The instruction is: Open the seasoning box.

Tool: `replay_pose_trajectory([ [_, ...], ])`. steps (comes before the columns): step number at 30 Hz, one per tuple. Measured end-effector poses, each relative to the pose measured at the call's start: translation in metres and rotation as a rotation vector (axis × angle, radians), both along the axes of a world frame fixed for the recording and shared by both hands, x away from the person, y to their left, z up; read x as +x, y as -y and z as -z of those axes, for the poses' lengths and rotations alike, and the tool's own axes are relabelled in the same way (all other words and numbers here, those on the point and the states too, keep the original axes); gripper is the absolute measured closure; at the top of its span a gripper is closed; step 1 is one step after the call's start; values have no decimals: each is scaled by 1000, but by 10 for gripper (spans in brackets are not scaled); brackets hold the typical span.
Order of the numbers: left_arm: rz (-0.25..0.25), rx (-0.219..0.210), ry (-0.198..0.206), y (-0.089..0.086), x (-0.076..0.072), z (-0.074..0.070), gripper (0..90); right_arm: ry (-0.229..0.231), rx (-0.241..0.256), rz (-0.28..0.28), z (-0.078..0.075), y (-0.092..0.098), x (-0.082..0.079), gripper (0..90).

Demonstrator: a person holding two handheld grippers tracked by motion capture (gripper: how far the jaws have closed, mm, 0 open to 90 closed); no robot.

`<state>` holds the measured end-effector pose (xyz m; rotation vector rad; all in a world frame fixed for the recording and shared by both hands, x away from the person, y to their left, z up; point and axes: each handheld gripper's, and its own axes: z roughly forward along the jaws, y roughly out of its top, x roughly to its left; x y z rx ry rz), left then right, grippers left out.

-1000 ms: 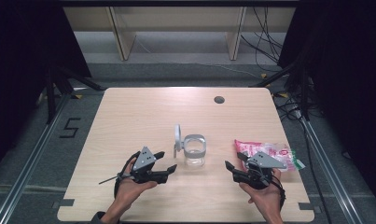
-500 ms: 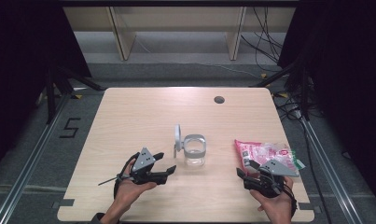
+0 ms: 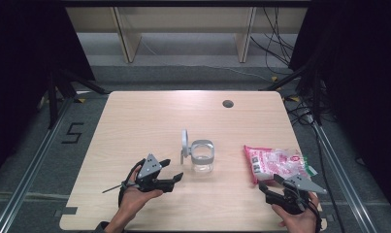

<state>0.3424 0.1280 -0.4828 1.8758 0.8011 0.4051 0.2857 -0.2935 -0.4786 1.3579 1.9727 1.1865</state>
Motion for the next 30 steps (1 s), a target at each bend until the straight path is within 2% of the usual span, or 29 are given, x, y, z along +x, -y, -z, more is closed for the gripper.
replay_pose_trajectory([
  [3, 1, -4, 0, 1, 0, 0, 311, -13, 0, 14, 1, 5, -2, 354],
  [5, 6, -1, 0, 0, 1, 1, 311, -33, 41, 52, 2, 9, -7, 349],
  [10, 1, 4, 0, 0, 0, 1, 311, -33, 22, 47, 3, 17, -9, 346],
  [12, 3, 2, 0, 1, 0, 1, 310, -53, 49, 77, 3, 18, -14, 345],
  [15, 9, -1, -2, 1, 1, 1, 310, -31, 27, 64, 5, 23, -13, 345],
  [18, 11, 5, 3, 0, 0, 1, 310, -22, 39, 67, 7, 25, -14, 345],
  [19, 19, 8, 11, 0, 1, 1, 310, -41, 38, 76, 6, 27, -16, 345],
  [21, 19, 10, 9, 0, 1, 1, 310, -47, 39, 81, 7, 28, -16, 345],
  [22, 8, 2, -5, 1, 0, 2, 310, -36, 26, 80, 8, 30, -15, 345],
  [23, 10, 6, -5, 1, 0, 2, 310, -43, 49, 96, 8, 29, -16, 344],
  [25, 12, 4, -4, 1, -1, 2, 310, -43, 32, 90, 8, 33, -15, 345],
  [27, 11, 2, -7, 2, -1, 3, 310, -53, 59, 107, 8, 31, -16, 345],
  [29, 11, 5, -6, 2, -1, 3, 309, -37, 40, 101, 9, 33, -15, 344],
  [30, 10, 6, -9, 2, -2, 3, 309, -72, 68, 121, 9, 31, -17, 344],
])
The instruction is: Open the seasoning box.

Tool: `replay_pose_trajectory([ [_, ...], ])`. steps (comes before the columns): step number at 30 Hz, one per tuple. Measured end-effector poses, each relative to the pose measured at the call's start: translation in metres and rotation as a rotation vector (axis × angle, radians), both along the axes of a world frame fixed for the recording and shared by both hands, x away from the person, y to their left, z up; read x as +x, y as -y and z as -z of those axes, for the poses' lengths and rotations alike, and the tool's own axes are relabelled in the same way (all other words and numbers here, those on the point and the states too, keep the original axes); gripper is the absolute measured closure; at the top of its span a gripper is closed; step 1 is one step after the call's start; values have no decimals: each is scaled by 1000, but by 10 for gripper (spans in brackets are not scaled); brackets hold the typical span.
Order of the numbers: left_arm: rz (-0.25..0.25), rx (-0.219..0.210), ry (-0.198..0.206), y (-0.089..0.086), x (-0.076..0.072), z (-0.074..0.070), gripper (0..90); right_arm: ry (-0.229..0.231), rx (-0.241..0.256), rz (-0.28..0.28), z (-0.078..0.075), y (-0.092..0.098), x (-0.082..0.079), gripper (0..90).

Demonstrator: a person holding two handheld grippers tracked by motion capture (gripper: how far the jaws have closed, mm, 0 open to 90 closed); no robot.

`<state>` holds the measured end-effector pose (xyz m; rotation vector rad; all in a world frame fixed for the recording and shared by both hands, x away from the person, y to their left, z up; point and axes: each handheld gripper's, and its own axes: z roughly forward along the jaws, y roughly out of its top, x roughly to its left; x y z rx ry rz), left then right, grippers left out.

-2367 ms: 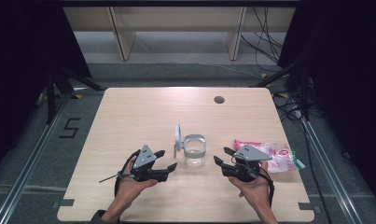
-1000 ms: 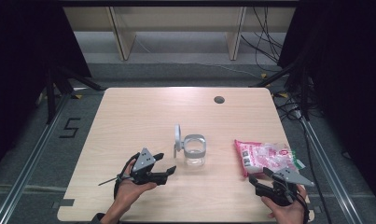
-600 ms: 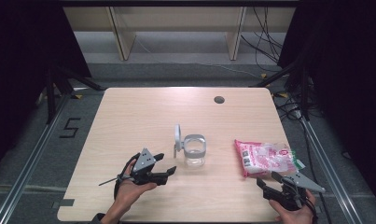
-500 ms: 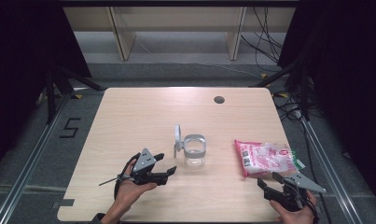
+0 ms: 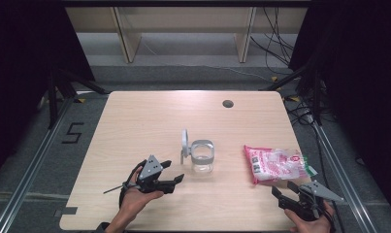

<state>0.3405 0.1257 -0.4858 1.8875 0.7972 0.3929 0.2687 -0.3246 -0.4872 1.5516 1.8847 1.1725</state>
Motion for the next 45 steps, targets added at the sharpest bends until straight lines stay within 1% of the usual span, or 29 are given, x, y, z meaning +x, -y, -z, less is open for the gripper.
replay_pose_trajectory([
  [2, 2, 1, 0, 0, 0, 0, 309, 31, -33, -12, 1, 4, 2, 344],
  [4, 5, -7, -4, 0, 0, 1, 309, -18, 5, 11, 0, 3, 0, 344],
  [5, 1, -10, -5, 0, 0, 1, 309, -17, 12, 19, 0, 3, 0, 343],
  [8, 4, -6, -4, 0, 0, 1, 309, -3, -5, 12, 1, 6, 1, 342],
  [9, 2, -4, -3, 0, -1, 1, 309, 30, -33, 0, 2, 9, 3, 341],
  [10, 4, -3, -3, 0, -1, 1, 309, -7, 11, 29, 1, 6, 1, 339],
  [16, -1, -22, -8, 1, -1, 2, 309, 26, -15, 12, 3, 10, 4, 331],
  [17, 3, -9, -7, 0, -1, 2, 309, 1, 5, 37, 2, 9, 2, 327],
  [20, -2, -14, -6, 1, -1, 2, 309, 4, 4, 33, 3, 10, 3, 322],
  [21, 4, -6, -8, 0, -1, 2, 309, -16, 23, 52, 2, 9, 1, 320],
  [22, 3, -5, -8, 0, -1, 2, 309, 21, -7, 32, 4, 11, 4, 319],
  [23, 3, -5, -8, 0, -1, 2, 309, 7, 25, 52, 4, 9, 2, 318],
  [25, 3, -11, -12, 0, 0, 3, 309, -22, 16, 61, 2, 11, 1, 317],
  [27, 5, -6, -10, 0, 0, 3, 309, 2, 5, 45, 3, 13, 2, 316],
  [28, 6, -6, -11, -1, 0, 3, 309, -5, 25, 42, 3, 13, 2, 314],
  [29, 5, -6, -11, -1, 0, 3, 308, -21, 13, 59, 3, 14, 2, 310],
  [30, -1, -1, -12, -1, 0, 3, 308, 18, 5, 55, 6, 16, 5, 302],
  [31, -3, -16, -14, 1, 0, 3, 308, 18, 5, 55, 6, 16, 5, 302],
  [32, 0, -4, -14, 0, 0, 3, 308, -24, 45, 96, 4, 14, 3, 288],
  [33, 0, -5, -14, 0, 0, 3, 308, -11, 41, 74, 5, 17, 4, 284],
  [35, 5, -9, -17, 1, 0, 3, 308, -5, 54, 80, 6, 18, 5, 277],
  [36, 5, -8, -16, 1, 0, 3, 308, -41, 64, 126, 6, 18, 6, 265],
  [38, 4, -5, -14, 1, 0, 4, 308, -29, 44, 117, 7, 20, 9, 261],
  [39, 6, -6, -15, 1, 0, 4, 308, -60, 66, 138, 6, 18, 9, 252],
  [40, 7, -7, -18, 1, 0, 5, 308, -15, 39, 94, 9, 23, 14, 247],
  [41, 10, -4, -16, 1, 0, 5, 308, -44, 84, 133, 8, 17, 12, 237],
  [42, 3, 3, -18, 1, 0, 5, 308, -12, 40, 115, 10, 20, 15, 232],
  [43, 5, 2, -18, 1, 0, 5, 308, -44, 57, 143, 8, 18, 13, 228],
  [45, 8, 1, -19, 1, 1, 6, 308, -25, 46, 126, 10, 20, 18, 225],
])
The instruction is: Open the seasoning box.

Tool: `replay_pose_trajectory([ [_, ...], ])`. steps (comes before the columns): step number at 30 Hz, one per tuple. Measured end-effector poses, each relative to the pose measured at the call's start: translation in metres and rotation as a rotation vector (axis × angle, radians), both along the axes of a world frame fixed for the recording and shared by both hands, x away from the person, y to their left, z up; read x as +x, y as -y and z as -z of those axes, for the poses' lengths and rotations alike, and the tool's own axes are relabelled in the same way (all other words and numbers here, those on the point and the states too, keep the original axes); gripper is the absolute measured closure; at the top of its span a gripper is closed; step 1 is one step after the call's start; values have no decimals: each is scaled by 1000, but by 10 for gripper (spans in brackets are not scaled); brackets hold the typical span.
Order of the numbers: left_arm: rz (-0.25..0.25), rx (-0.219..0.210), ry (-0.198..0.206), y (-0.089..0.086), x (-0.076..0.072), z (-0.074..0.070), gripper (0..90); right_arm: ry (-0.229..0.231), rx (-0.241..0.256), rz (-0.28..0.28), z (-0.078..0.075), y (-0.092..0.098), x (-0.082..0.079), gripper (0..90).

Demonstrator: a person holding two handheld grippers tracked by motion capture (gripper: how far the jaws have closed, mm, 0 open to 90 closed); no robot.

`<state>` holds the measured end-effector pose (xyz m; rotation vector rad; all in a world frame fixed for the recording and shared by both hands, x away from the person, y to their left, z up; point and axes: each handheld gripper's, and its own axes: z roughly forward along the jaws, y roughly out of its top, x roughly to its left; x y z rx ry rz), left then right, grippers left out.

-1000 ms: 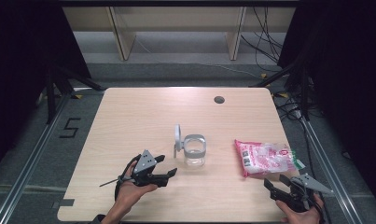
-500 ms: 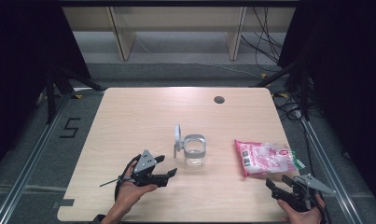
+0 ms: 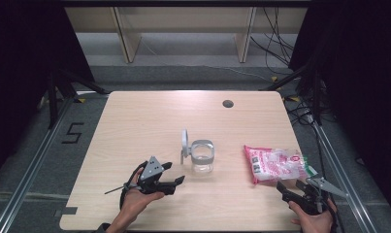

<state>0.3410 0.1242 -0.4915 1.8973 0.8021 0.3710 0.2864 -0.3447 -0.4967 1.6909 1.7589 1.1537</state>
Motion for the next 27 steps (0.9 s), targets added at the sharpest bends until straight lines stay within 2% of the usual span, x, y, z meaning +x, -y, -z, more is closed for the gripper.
replay_pose_trajectory([
  [1, 3, -5, -3, 1, 0, 0, 308, -19, 23, 21, 0, -2, -1, 222],
  [2, 2, -3, -1, 1, 0, 1, 308, -12, 36, 35, 0, -3, 1, 219],
  [3, 2, -3, -1, 1, 0, 1, 308, 5, 29, 25, 2, -1, 4, 218],
  [4, -3, 0, -3, 1, -1, 1, 308, -41, 63, 54, -1, -1, 2, 216],
  [5, -3, 0, -3, 1, -1, 1, 308, 2, 41, 39, 2, 2, 6, 214],
  [6, -3, 0, -3, 1, -1, 1, 308, -12, 83, 63, 1, 0, 6, 215],
  [7, -2, 2, -2, 1, 0, 1, 308, 0, 44, 39, 2, 6, 8, 215],
  [8, 5, 7, 2, 1, 0, 1, 308, 0, 44, 39, 2, 6, 8, 215],
  [9, 12, 18, 11, 0, 1, 1, 308, -16, 101, 68, 3, 5, 10, 215],
  [10, 1, 7, -4, 1, 0, 2, 308, -16, 108, 76, 4, 5, 12, 216],
  [13, 4, 6, -6, 1, 0, 2, 308, -32, 97, 72, 4, 9, 14, 215],
  [14, 6, 6, -6, 1, 0, 2, 308, -59, 113, 96, 3, 8, 14, 216],
  [15, 5, 5, -7, 2, 0, 2, 308, -2, 88, 74, 7, 11, 18, 217],
  [16, 4, 2, -11, 2, 0, 3, 308, -20, 110, 73, 6, 12, 20, 216],
  [17, 4, 1, -11, 2, 0, 3, 308, -20, 110, 73, 6, 12, 20, 216],
  [18, -1, 3, -11, 2, 0, 3, 308, -24, 118, 95, 7, 11, 21, 216],
  [21, 1, -4, -8, 3, 0, 3, 308, -32, 129, 100, 7, 10, 24, 212],
  [22, 6, 6, -8, 2, 0, 4, 308, -32, 133, 86, 7, 11, 25, 202],
  [25, 6, 3, -8, 3, 0, 4, 308, -15, 121, 98, 9, 12, 28, 190],
  [26, 9, 6, -10, 3, 0, 4, 308, -33, 141, 97, 7, 11, 29, 187],
  [27, 9, 6, -11, 3, 0, 4, 308, -38, 177, 119, 7, 9, 30, 188],
])
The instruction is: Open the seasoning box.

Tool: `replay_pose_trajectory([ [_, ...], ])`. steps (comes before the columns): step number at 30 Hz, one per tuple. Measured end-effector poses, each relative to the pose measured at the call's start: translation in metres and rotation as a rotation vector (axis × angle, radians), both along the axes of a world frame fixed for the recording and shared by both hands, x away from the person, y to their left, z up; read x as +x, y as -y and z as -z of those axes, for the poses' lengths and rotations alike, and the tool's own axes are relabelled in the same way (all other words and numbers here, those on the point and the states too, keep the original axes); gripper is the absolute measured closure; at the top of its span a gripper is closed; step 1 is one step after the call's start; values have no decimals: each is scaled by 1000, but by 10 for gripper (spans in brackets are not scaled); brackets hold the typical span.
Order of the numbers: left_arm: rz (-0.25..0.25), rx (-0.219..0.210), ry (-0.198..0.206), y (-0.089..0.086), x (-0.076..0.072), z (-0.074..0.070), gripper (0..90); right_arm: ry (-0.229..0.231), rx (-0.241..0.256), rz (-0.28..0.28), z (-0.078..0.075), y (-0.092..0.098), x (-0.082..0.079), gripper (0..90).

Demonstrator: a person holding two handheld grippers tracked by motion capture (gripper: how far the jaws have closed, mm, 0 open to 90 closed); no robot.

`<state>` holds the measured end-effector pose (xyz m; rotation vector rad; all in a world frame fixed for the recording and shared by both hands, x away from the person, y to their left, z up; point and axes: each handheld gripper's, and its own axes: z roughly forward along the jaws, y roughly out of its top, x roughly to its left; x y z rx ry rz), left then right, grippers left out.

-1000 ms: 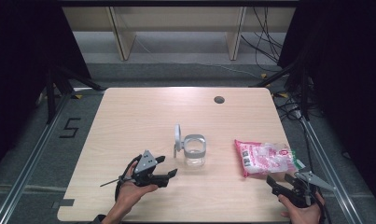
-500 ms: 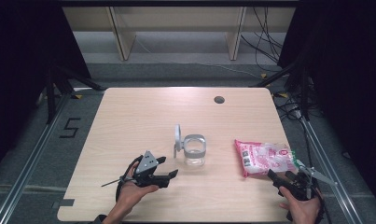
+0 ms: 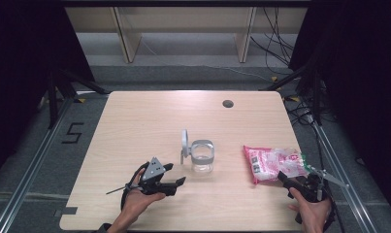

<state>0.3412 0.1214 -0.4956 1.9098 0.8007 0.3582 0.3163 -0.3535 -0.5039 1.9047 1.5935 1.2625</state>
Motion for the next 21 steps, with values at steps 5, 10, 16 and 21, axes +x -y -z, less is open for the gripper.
replay_pose_trajectory([
  [5, 4, 2, -1, 0, 1, 0, 308, 28, 6, 0, 1, 1, 3, 190],
  [10, 4, 3, -1, 0, 0, 0, 308, 21, 6, 20, 0, 2, 11, 207],
  [16, 3, 5, 0, 0, 0, 1, 308, 1, 34, -21, 0, 3, 18, 288],
  [21, 5, 3, -2, 1, 0, 1, 309, 24, -5, 9, 2, 2, 28, 370],
])
